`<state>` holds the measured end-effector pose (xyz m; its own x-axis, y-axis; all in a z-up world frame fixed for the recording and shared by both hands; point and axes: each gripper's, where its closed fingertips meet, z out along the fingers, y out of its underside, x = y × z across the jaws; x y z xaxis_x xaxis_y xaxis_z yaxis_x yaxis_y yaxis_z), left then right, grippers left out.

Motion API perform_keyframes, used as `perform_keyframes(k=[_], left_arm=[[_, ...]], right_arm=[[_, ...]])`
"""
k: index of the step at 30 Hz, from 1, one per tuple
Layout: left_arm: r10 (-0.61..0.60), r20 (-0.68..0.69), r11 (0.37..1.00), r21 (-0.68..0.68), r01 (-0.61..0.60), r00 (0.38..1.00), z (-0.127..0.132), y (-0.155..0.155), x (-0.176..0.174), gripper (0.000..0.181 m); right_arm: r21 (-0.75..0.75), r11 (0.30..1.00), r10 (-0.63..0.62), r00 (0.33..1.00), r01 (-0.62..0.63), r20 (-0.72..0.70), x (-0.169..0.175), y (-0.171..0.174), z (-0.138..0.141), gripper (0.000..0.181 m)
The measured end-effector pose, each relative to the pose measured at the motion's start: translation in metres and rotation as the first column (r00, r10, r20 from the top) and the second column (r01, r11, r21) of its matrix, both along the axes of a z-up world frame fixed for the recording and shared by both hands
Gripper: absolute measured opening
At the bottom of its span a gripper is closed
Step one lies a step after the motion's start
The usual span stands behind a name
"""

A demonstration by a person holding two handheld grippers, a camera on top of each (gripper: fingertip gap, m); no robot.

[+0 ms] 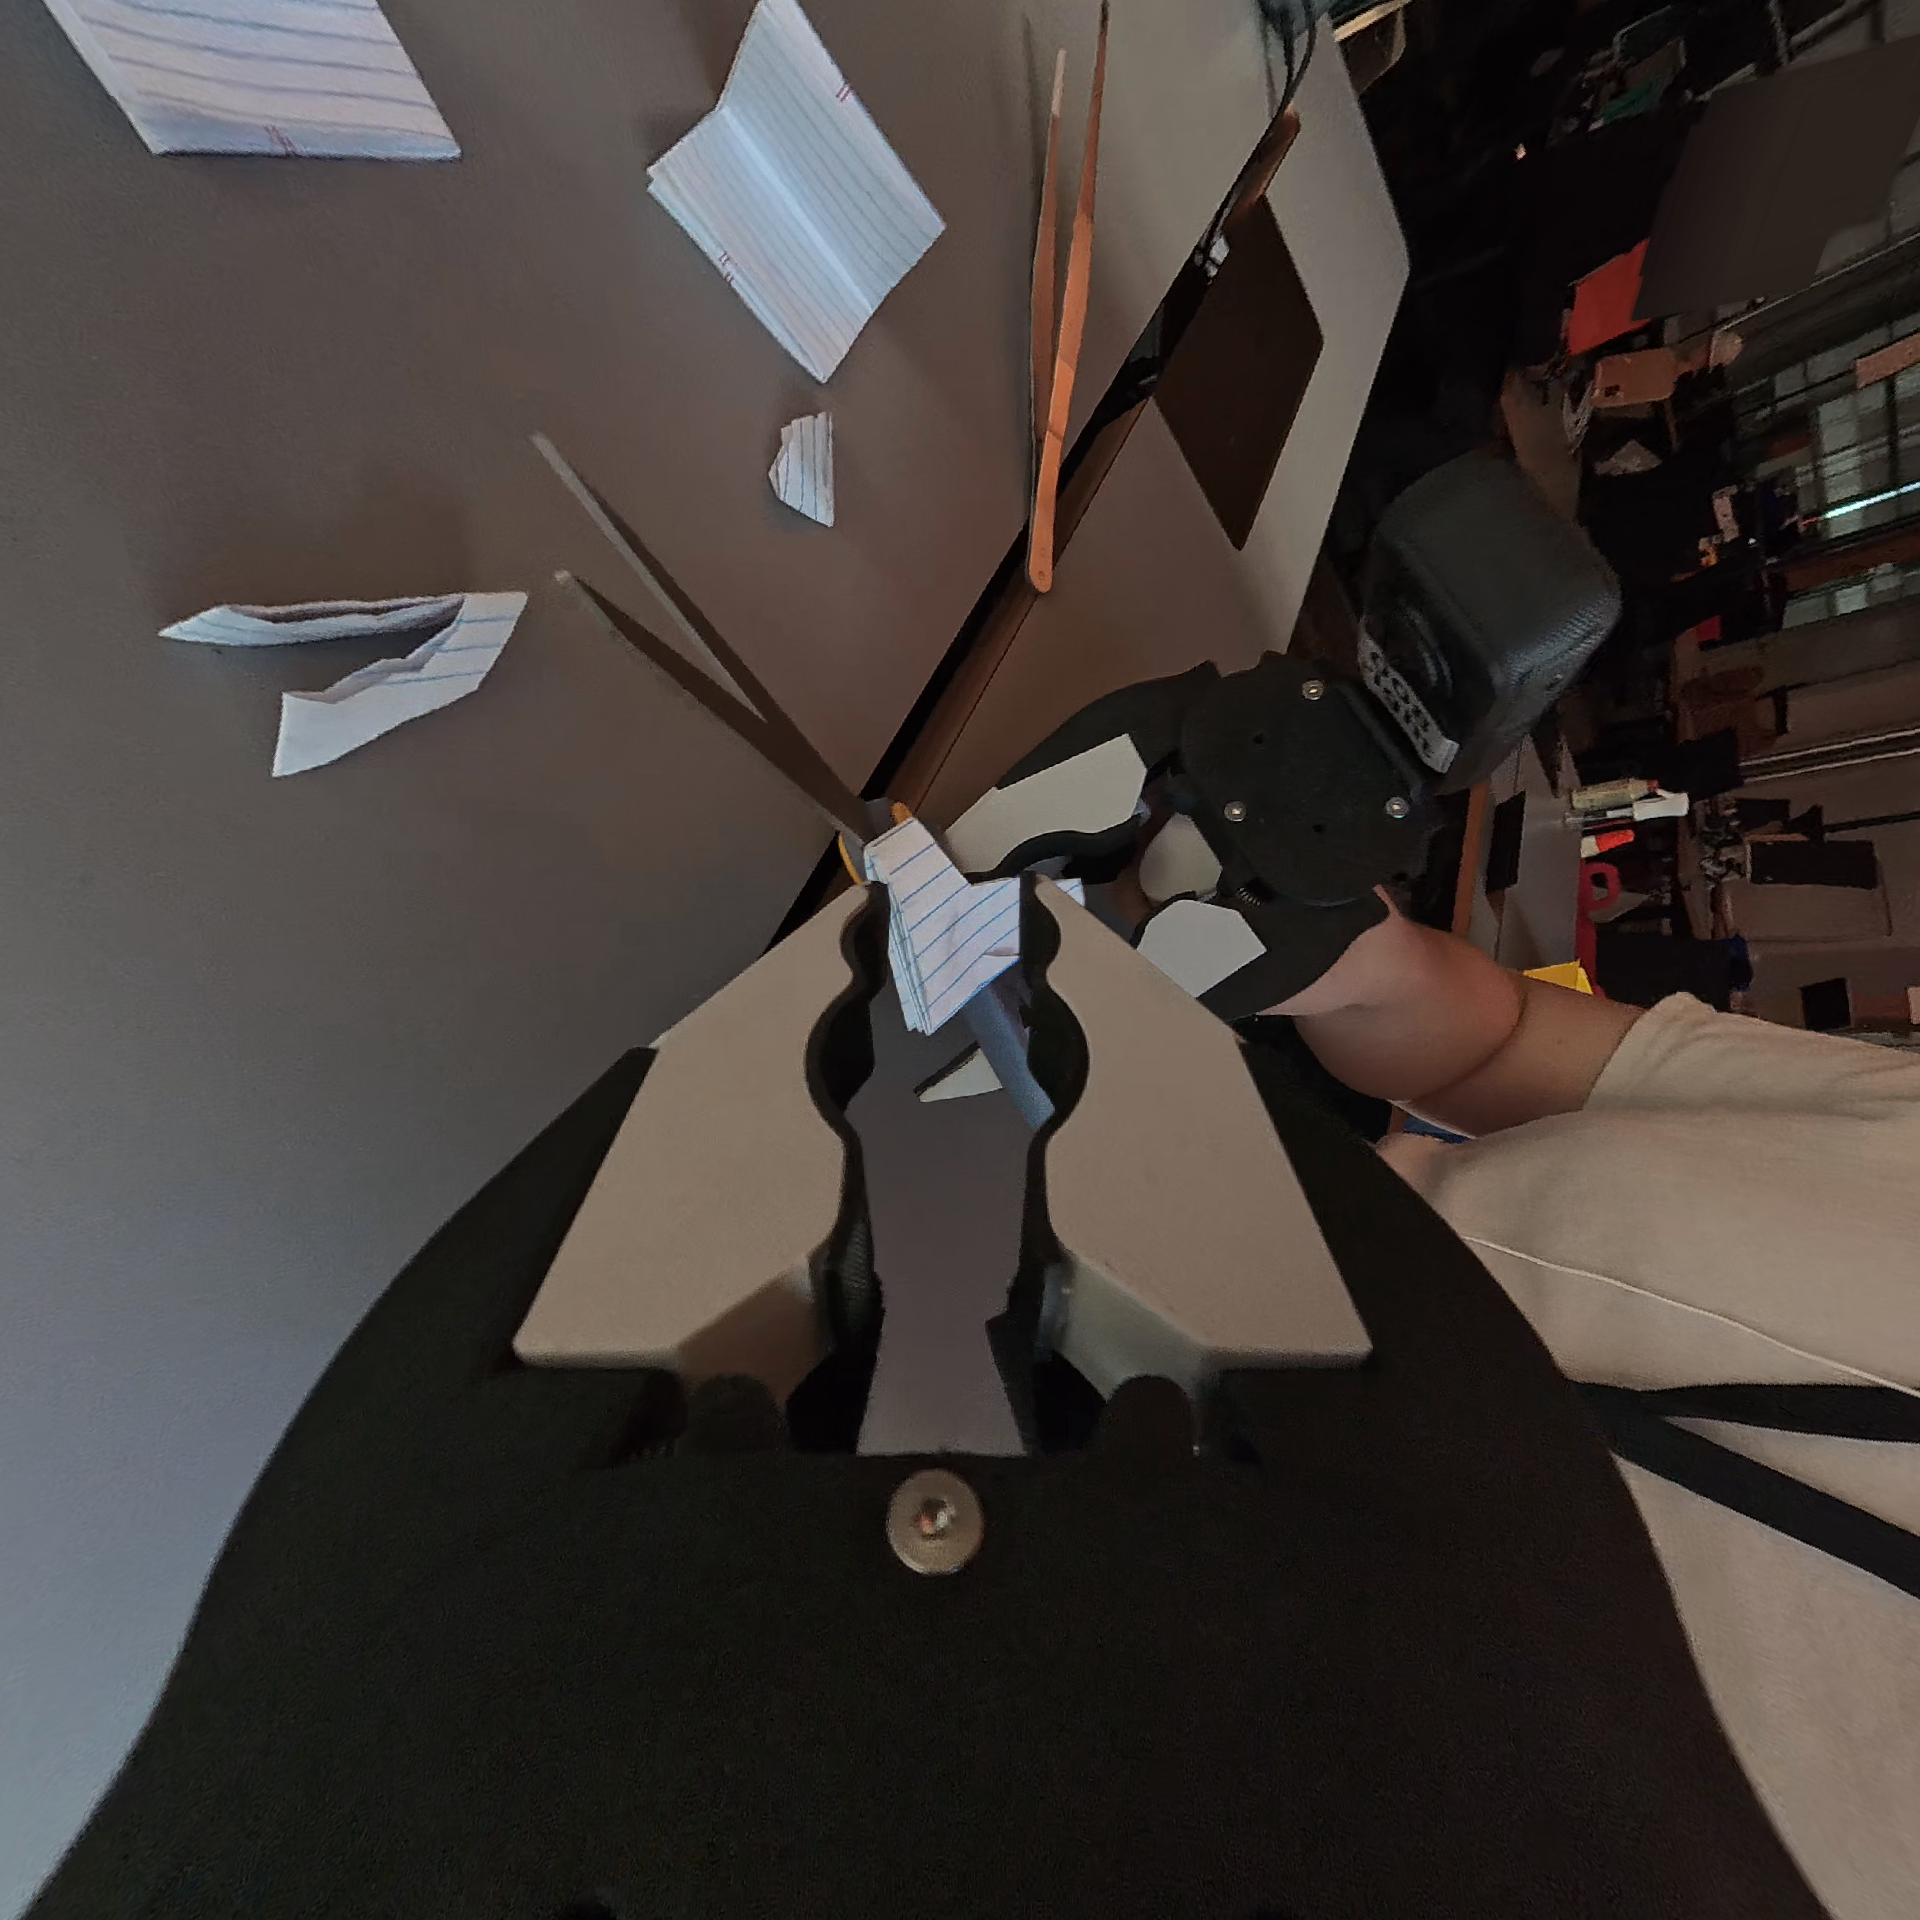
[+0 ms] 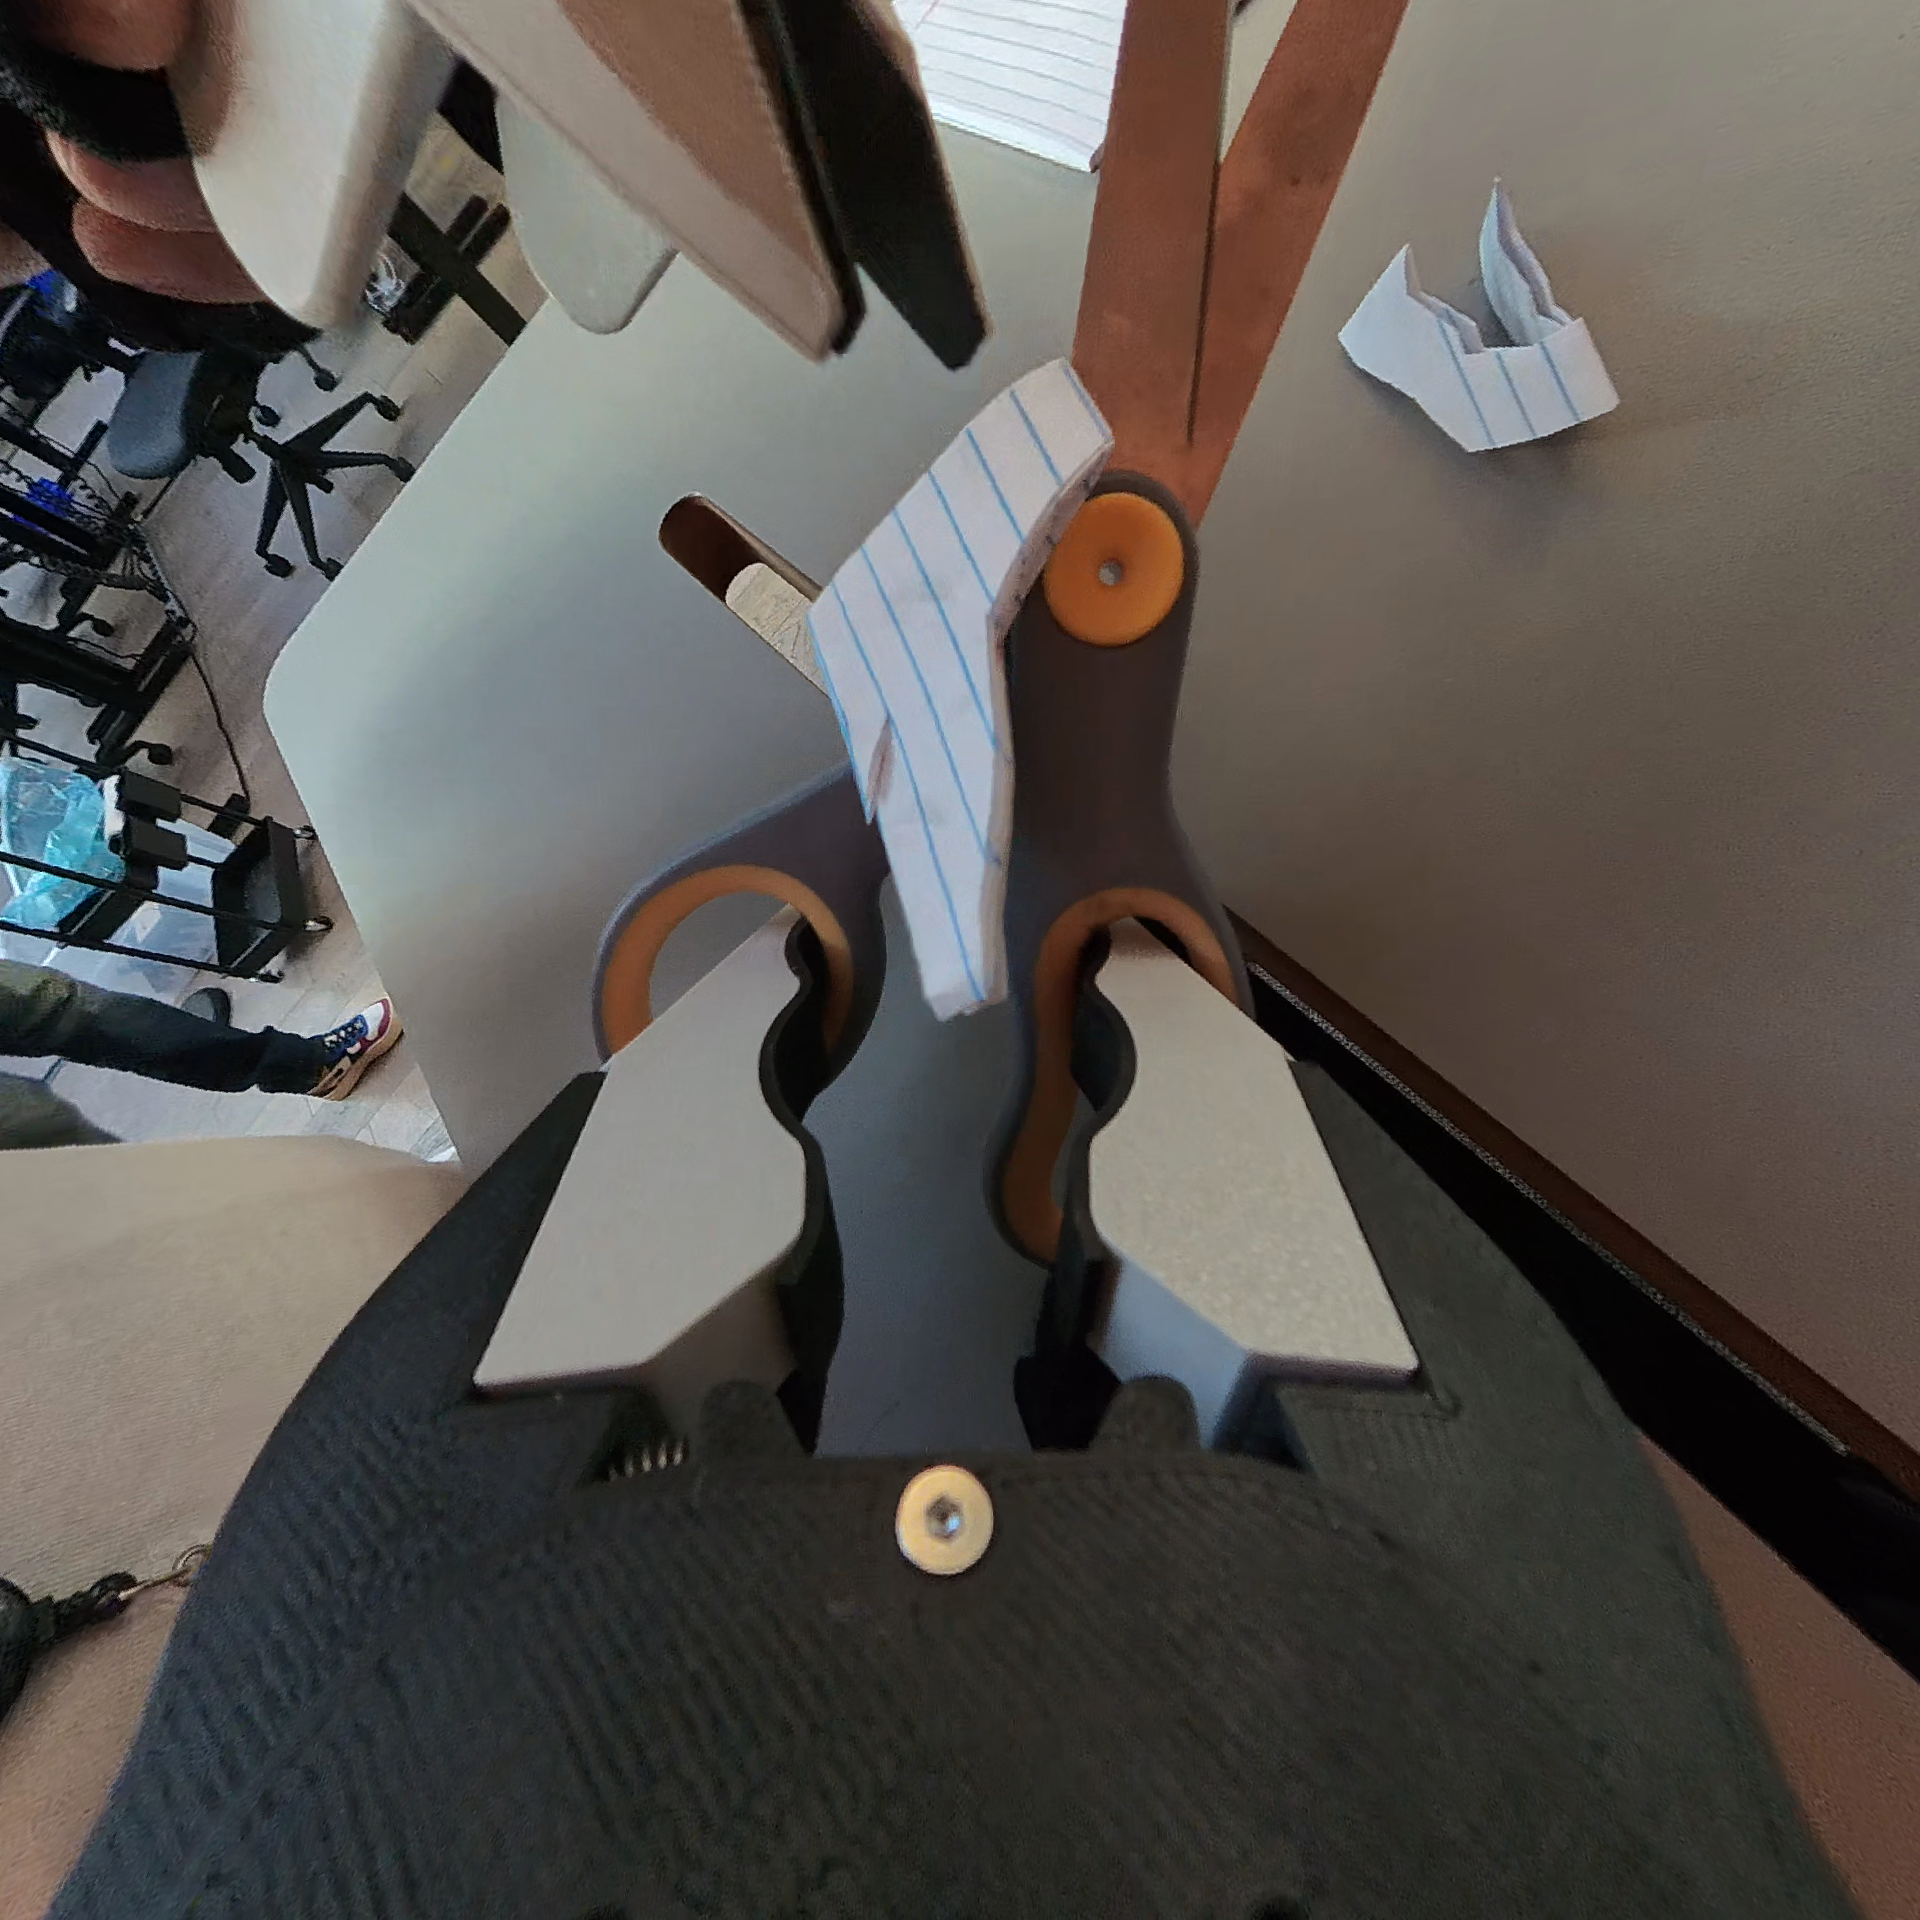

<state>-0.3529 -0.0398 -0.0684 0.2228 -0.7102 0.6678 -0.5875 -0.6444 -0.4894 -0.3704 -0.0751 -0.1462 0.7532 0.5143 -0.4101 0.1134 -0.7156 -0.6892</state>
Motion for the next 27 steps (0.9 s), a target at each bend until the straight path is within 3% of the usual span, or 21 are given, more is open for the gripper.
perform_keyframes(k=[5,10,18,23,27], left_arm=[[0.117,0.108,0.988,0.090,-0.127,0.987,0.005,0.014,-0.034,0.043],[0.209,0.275,0.967,-0.199,-0.157,0.938,-0.007,-0.007,-0.042,0.039],[0.224,0.168,0.974,-0.018,-0.224,0.960,-0.034,-0.019,-0.026,0.042],[0.262,0.194,0.964,-0.094,-0.248,0.945,-0.039,-0.022,-0.010,0.042],[0.261,0.170,0.965,-0.031,-0.259,0.950,-0.048,-0.022,-0.008,0.014]], right_arm=[[0.012,1.000,0.009,0.999,-0.008,-0.044,-0.007,0.000,0.004,0.043],[0.009,1.000,0.014,1.000,-0.014,-0.007,-0.010,0.000,0.000,0.043],[-0.017,0.999,0.031,0.987,-0.028,0.160,-0.007,0.000,-0.010,0.042],[-0.005,0.999,0.033,0.973,-0.033,0.229,-0.010,0.000,-0.012,0.043],[-0.012,1.000,0.028,0.971,-0.026,0.237,-0.012,0.001,-0.013,0.043]])
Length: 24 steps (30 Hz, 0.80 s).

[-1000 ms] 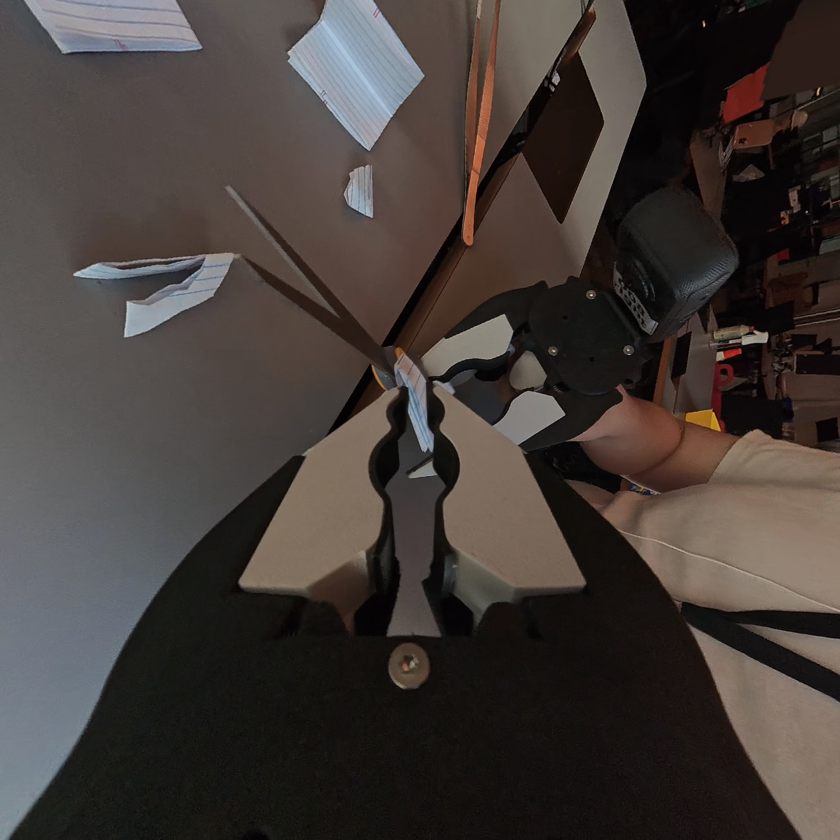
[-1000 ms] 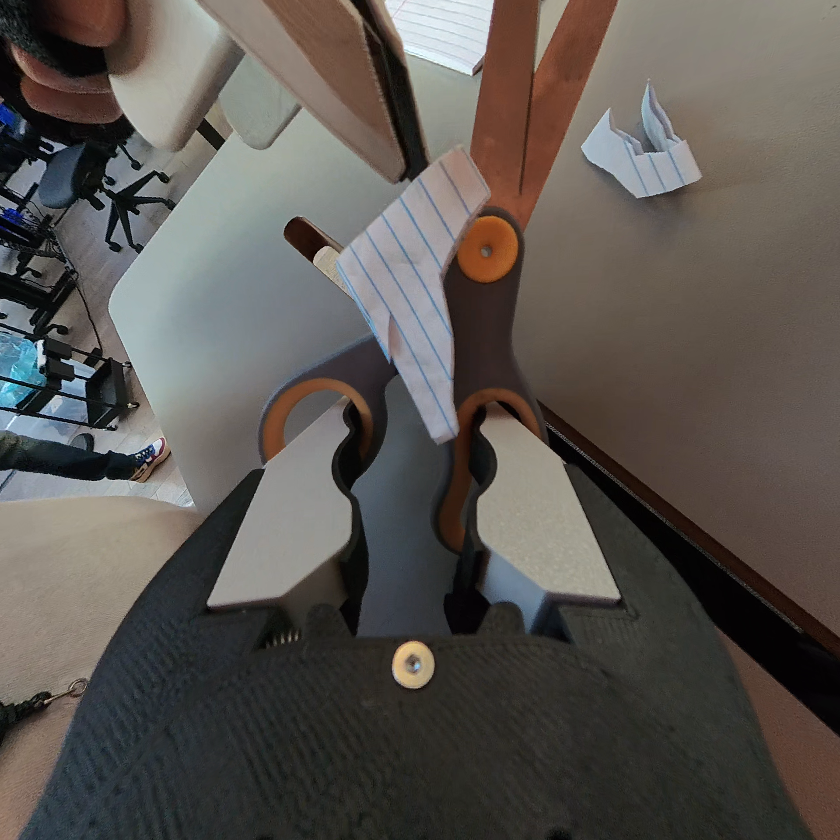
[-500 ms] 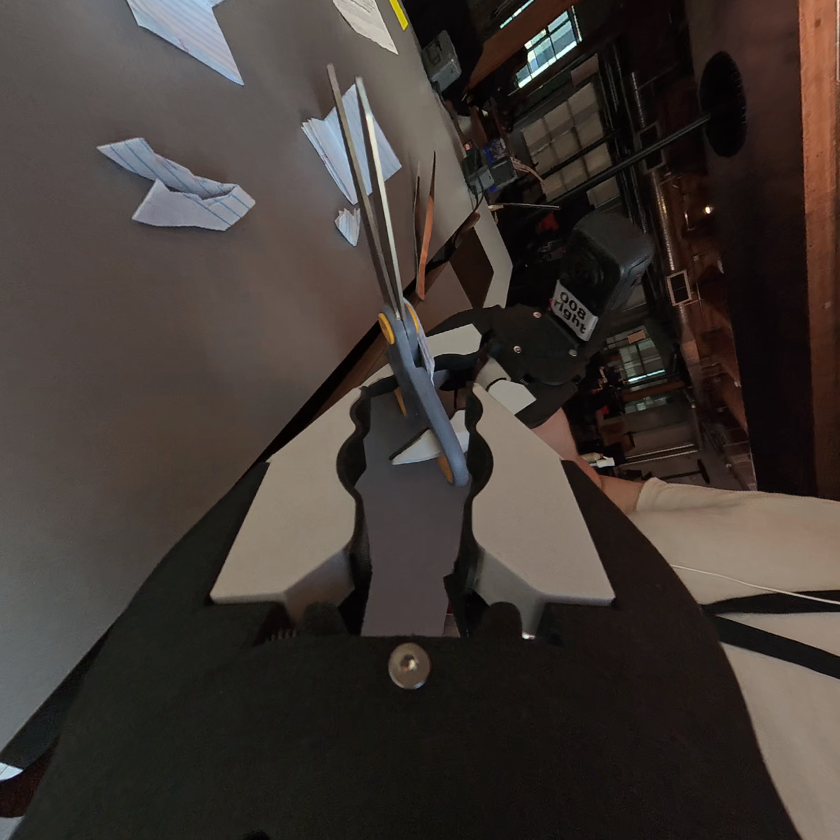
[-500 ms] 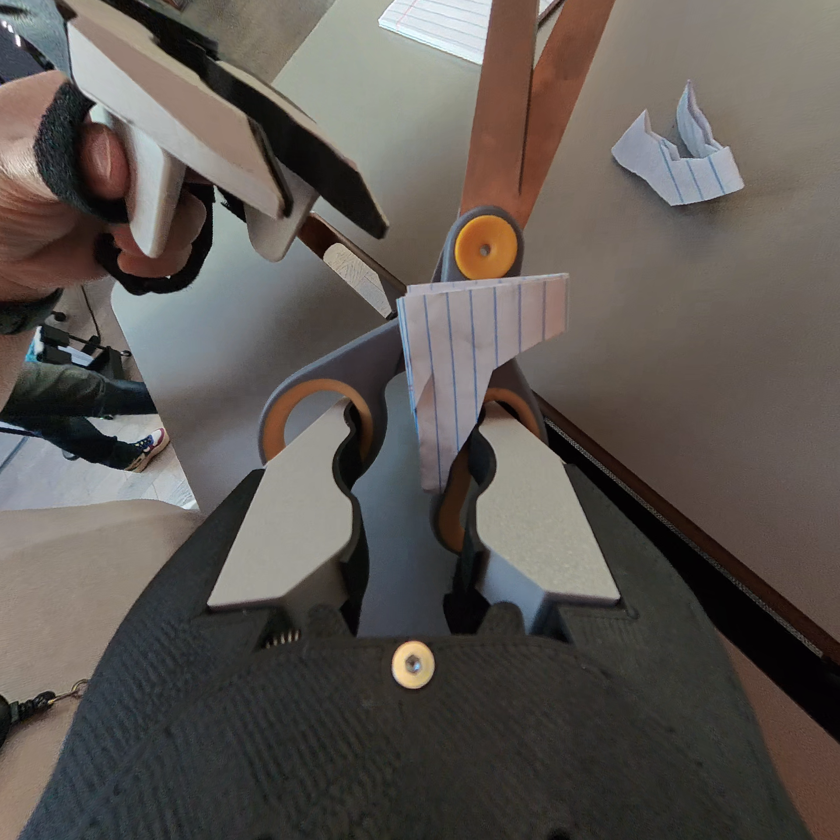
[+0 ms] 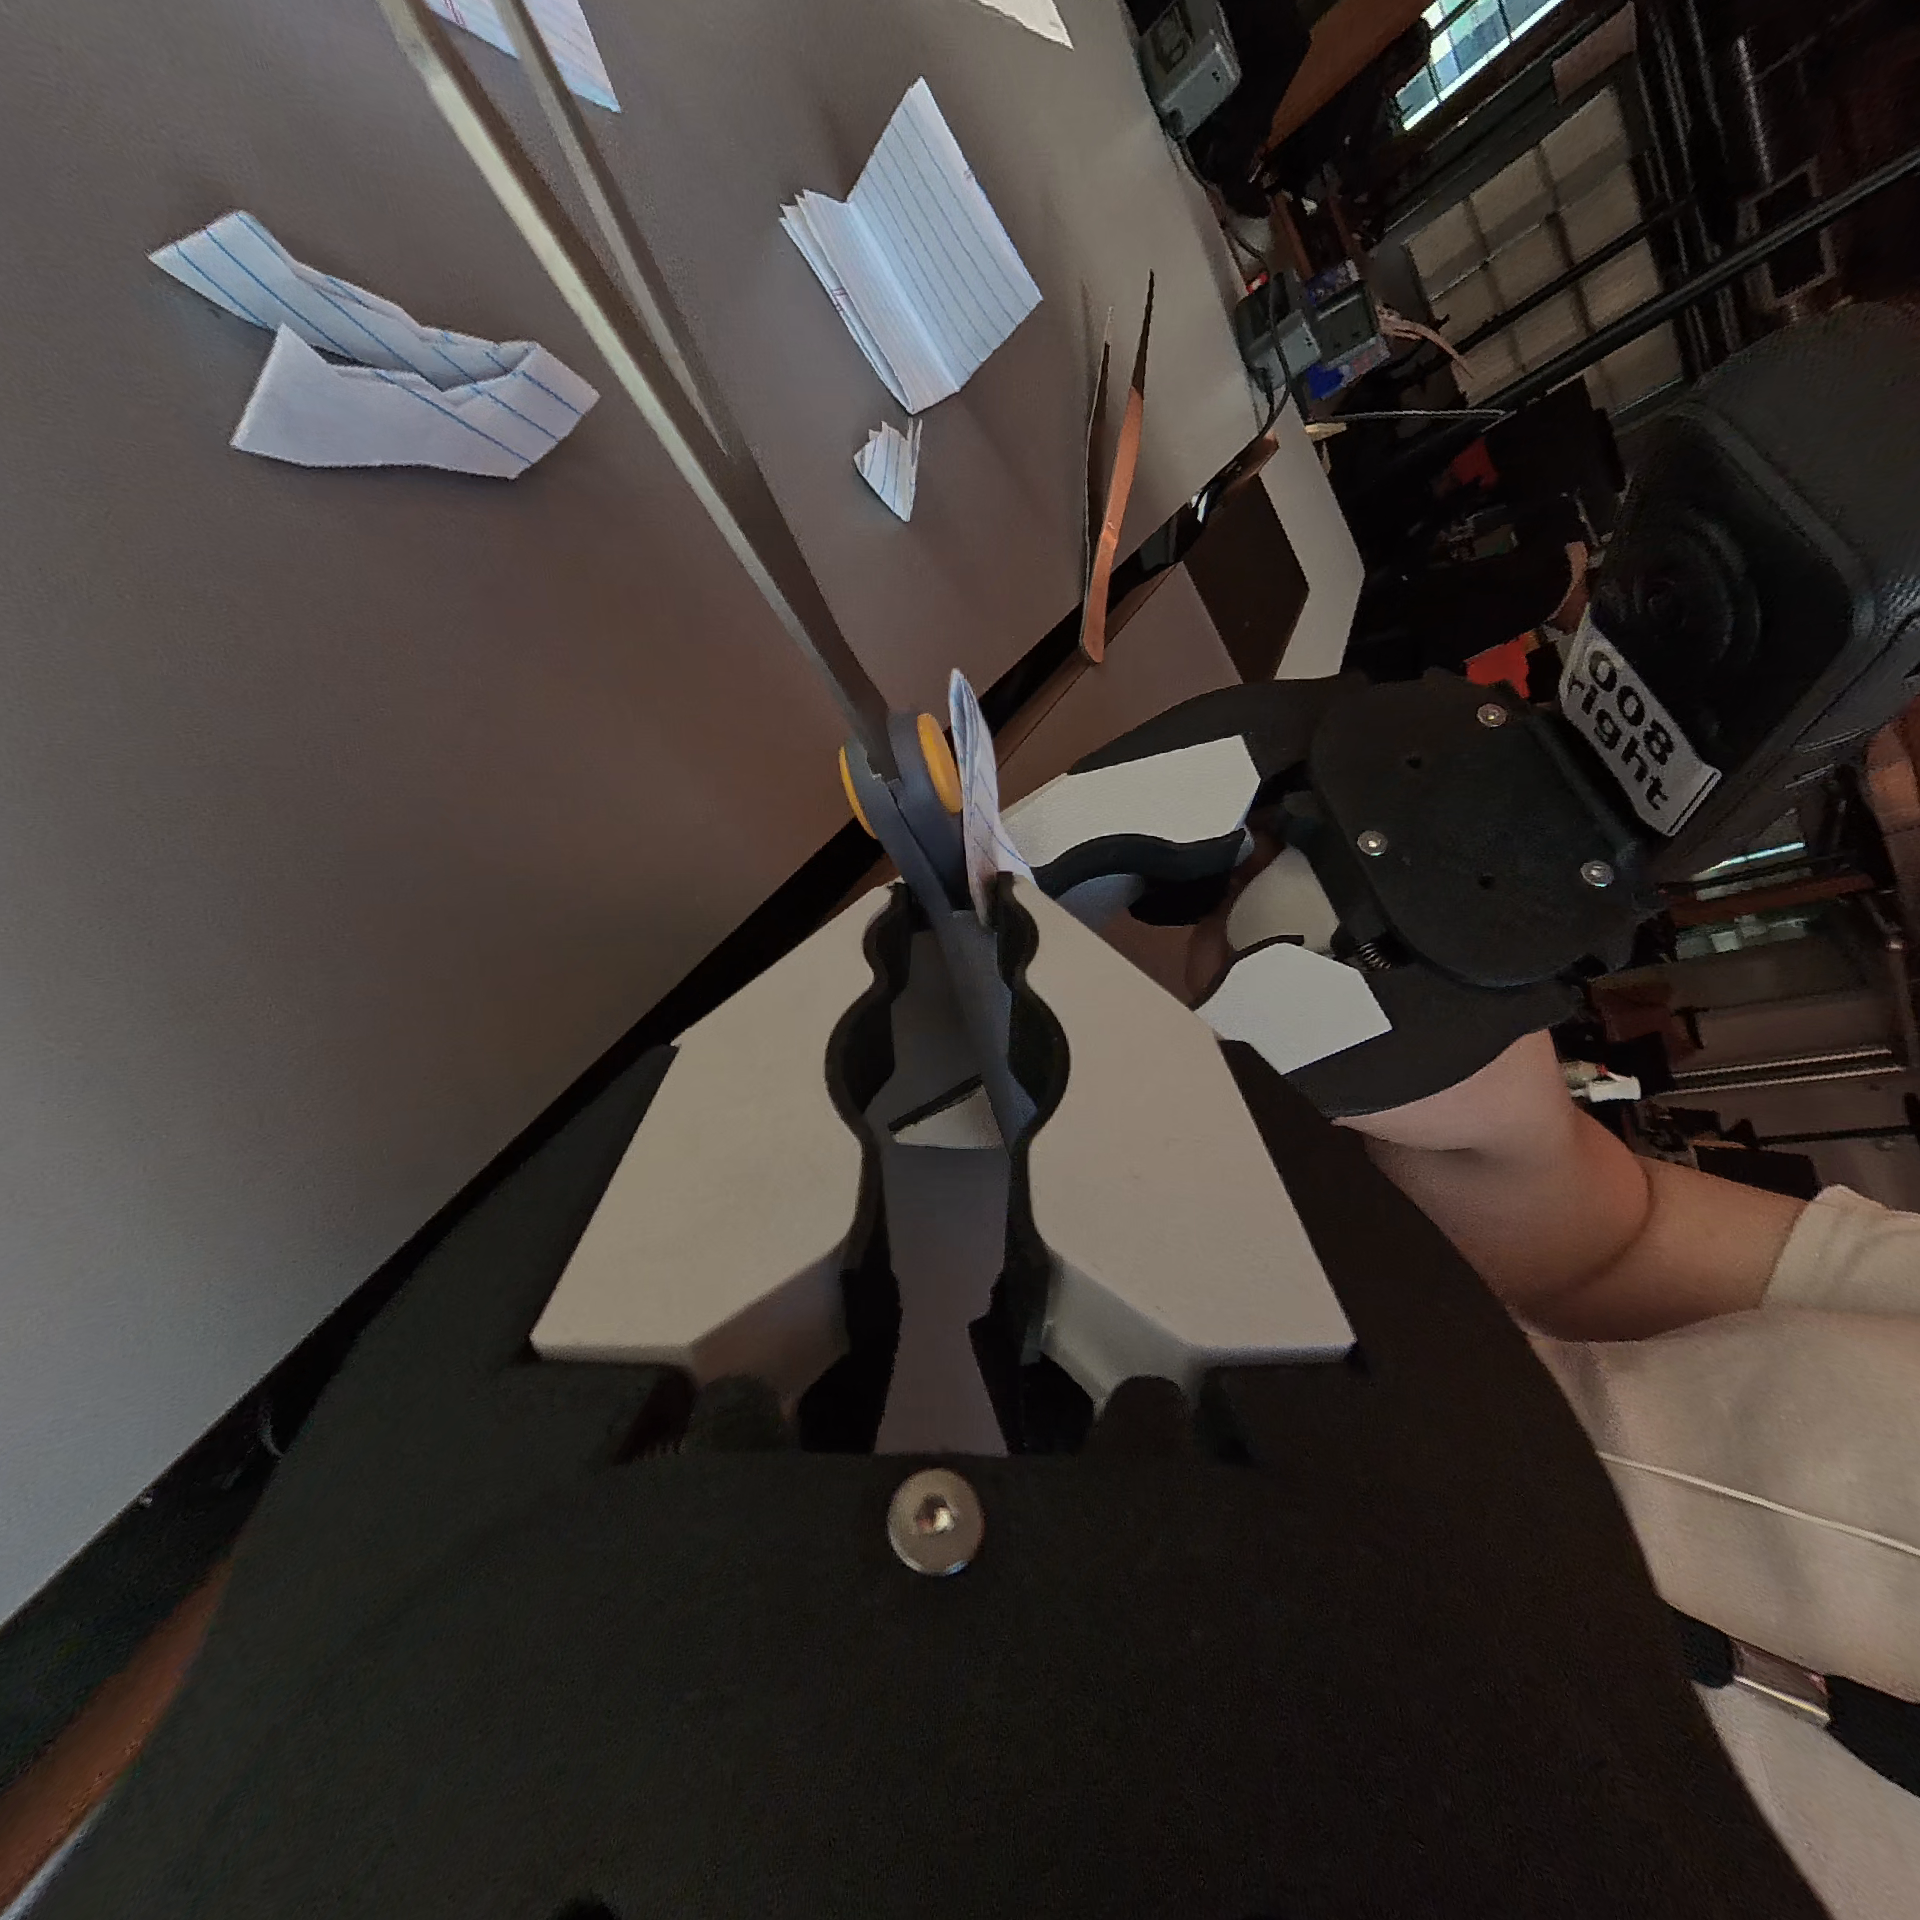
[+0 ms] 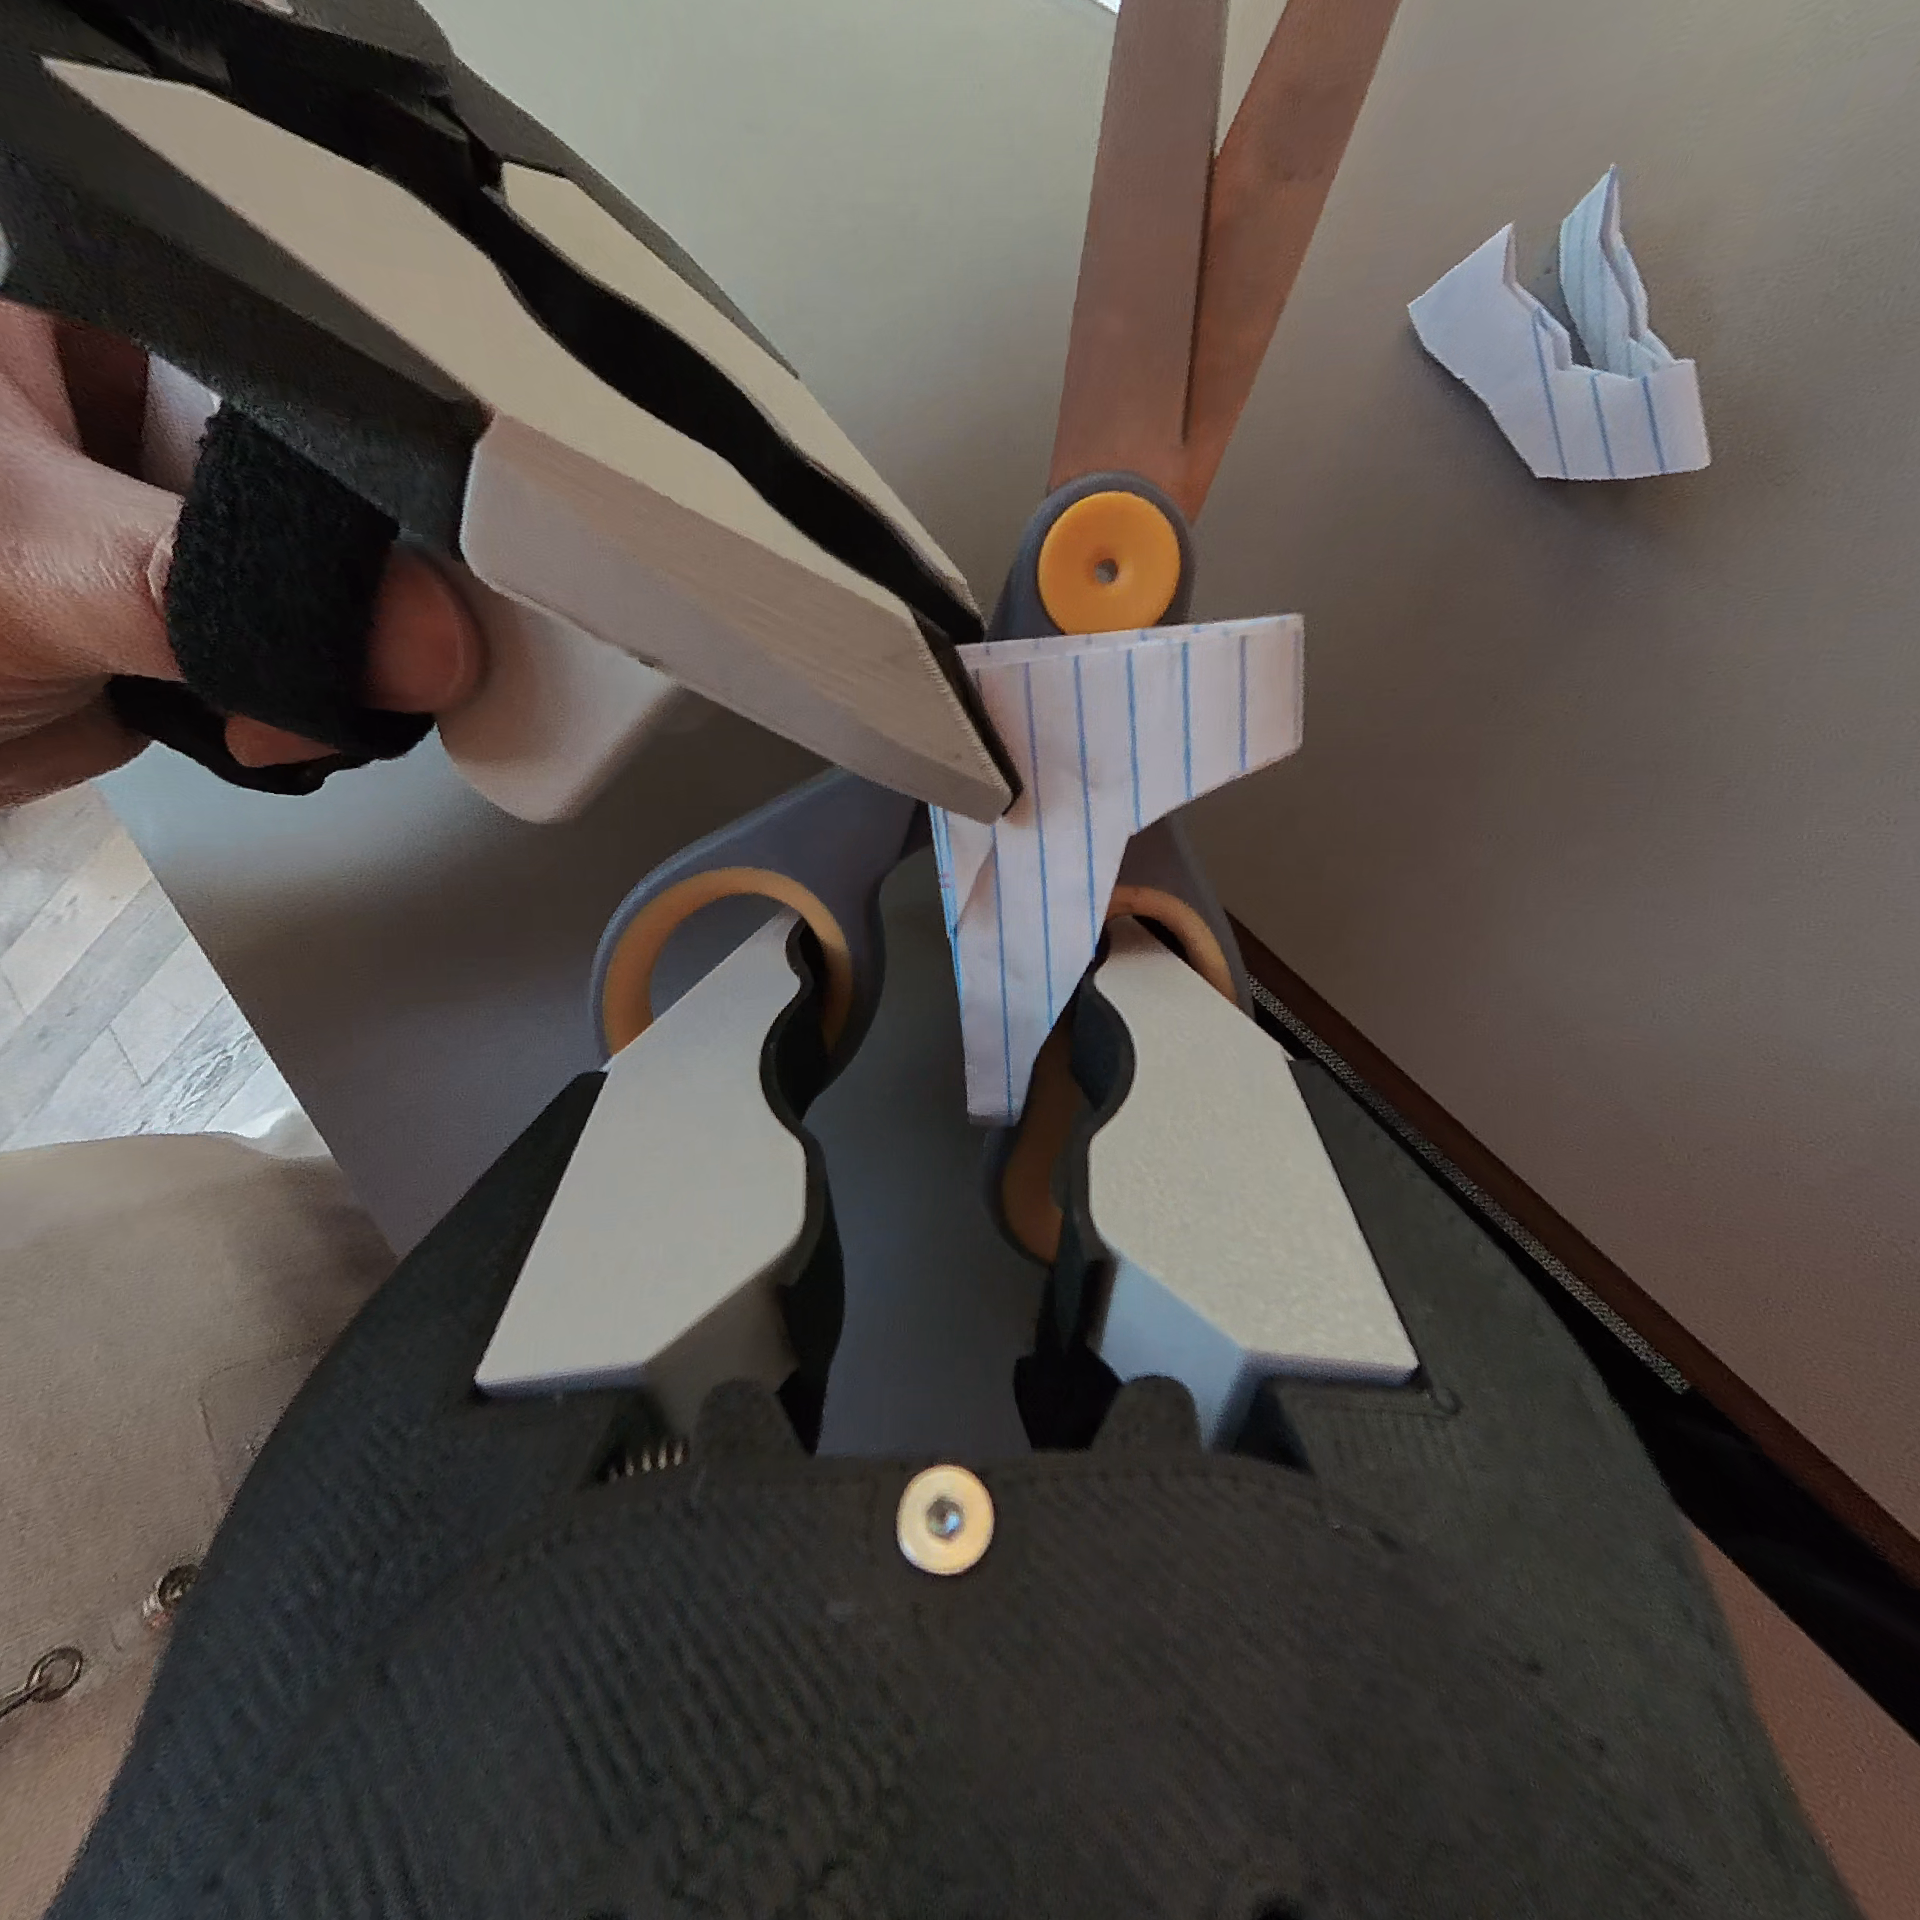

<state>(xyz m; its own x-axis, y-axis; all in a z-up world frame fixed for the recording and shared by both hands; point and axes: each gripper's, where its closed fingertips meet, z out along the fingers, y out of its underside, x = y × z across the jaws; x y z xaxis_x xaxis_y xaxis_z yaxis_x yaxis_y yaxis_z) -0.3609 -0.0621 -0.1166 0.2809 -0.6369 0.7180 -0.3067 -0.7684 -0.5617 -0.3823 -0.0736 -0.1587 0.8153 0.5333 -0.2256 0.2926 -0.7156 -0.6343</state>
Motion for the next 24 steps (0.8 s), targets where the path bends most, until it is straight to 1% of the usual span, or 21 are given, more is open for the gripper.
perform_keyframes(k=[3,7,8,9,12,14,16,18,20,21,22,24], left_arm=[[0.020,0.019,1.000,-0.008,-0.020,1.000,0.002,0.001,-0.003,0.014],[0.053,0.059,0.998,-0.038,-0.051,0.997,0.008,0.007,-0.011,0.010],[0.053,0.082,0.998,-0.044,-0.050,0.995,0.012,0.007,-0.012,0.002],[0.057,0.104,0.997,-0.053,-0.051,0.993,0.016,0.007,-0.013,0.000],[0.051,0.205,0.993,-0.118,-0.028,0.977,0.034,0.006,-0.016,0.000],[0.064,0.276,0.982,-0.186,-0.012,0.959,0.047,0.010,-0.020,0.000],[0.075,0.277,0.972,-0.233,-0.008,0.958,0.050,0.016,-0.026,0.000],[0.082,0.254,0.974,-0.223,-0.024,0.964,0.051,0.023,-0.033,0.000],[0.085,0.250,0.981,-0.189,-0.037,0.965,0.055,0.030,-0.040,0.000],[0.086,0.254,0.983,-0.179,-0.041,0.963,0.059,0.032,-0.043,0.000],[0.094,0.256,0.984,-0.173,-0.050,0.962,0.061,0.036,-0.046,0.000],[0.118,0.259,0.982,-0.175,-0.073,0.959,0.064,0.043,-0.051,0.000]], right_arm=[[-0.004,1.000,-0.001,1.000,0.001,-0.018,-0.002,0.000,0.001,0.043],[0.000,1.000,-0.004,1.000,0.004,0.006,0.000,0.001,-0.001,0.043],[-0.003,1.000,-0.004,1.000,0.004,0.004,0.000,0.001,-0.001,0.043],[-0.005,1.000,-0.005,1.000,0.005,0.001,0.000,0.001,-0.001,0.043],[-0.020,1.000,-0.005,0.999,0.004,-0.033,0.001,0.000,-0.001,0.043],[-0.032,0.999,-0.003,0.994,-0.001,-0.106,0.001,-0.002,0.004,0.043],[-0.045,0.998,0.037,0.977,-0.048,-0.211,-0.002,-0.010,0.012,0.043],[-0.043,0.989,0.119,0.928,-0.143,-0.352,-0.008,-0.027,0.026,0.043],[-0.057,0.972,0.169,0.852,-0.226,-0.496,-0.013,-0.047,0.040,0.042],[-0.065,0.966,0.176,0.821,-0.250,-0.542,-0.013,-0.056,0.044,0.042],[-0.076,0.963,0.171,0.806,-0.257,-0.567,-0.011,-0.063,0.045,0.042],[-0.086,0.957,0.175,0.789,-0.277,-0.589,-0.007,-0.076,0.045,0.042]])
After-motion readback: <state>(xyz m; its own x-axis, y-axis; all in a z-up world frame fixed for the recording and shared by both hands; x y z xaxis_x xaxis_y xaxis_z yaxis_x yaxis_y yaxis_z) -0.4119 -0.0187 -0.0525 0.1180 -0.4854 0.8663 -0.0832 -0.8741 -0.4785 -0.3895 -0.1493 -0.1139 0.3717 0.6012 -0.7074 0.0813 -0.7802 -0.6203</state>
